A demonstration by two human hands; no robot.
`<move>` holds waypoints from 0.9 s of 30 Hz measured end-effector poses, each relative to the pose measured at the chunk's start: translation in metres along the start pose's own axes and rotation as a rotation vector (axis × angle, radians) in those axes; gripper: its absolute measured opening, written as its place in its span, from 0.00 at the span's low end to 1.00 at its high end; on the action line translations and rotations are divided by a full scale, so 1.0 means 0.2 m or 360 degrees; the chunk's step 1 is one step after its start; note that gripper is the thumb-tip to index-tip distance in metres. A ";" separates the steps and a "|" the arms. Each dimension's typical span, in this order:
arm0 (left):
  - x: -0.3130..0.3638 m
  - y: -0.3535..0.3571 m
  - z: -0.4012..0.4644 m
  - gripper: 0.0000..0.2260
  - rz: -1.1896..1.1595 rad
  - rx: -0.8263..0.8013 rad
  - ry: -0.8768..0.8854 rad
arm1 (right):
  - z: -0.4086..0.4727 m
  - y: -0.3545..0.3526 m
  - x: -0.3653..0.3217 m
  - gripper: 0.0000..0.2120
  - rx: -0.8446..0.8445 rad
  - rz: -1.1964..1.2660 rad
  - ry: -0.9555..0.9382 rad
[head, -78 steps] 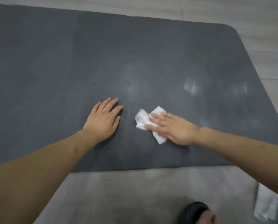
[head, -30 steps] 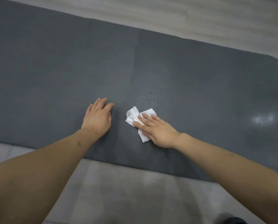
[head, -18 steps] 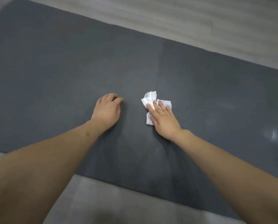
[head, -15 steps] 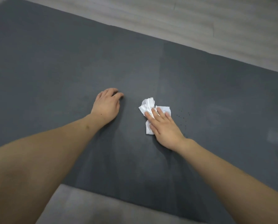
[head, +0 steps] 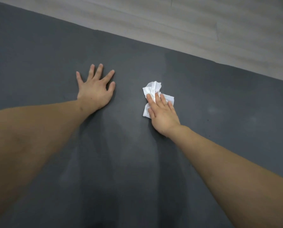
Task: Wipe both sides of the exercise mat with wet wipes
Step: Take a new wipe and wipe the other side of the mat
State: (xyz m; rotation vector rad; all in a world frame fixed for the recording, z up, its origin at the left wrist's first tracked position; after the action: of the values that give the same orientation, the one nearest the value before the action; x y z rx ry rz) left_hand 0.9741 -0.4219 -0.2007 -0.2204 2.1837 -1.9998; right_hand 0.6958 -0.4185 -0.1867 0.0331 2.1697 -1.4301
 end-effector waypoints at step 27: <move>-0.17 -0.17 0.64 0.13 0.0033 0.0251 0.0098 | 1.16 -0.27 -0.15 0.27 0.0491 0.0123 0.0423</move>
State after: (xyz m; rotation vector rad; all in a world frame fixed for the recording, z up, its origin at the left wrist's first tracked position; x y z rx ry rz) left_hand 1.0358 -0.5423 -0.1774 -0.1155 2.0407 -2.1816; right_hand 0.8019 -0.6330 -0.1957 0.4360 2.0993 -1.7854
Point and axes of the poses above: each hand's wrist, its own z-axis towards the middle knuckle, its own y-axis out of the palm, x = y × z, the point moved 1 cm from there along z, towards the middle knuckle, and after that the axes turned 13 degrees about z, right-handed, at the moved point
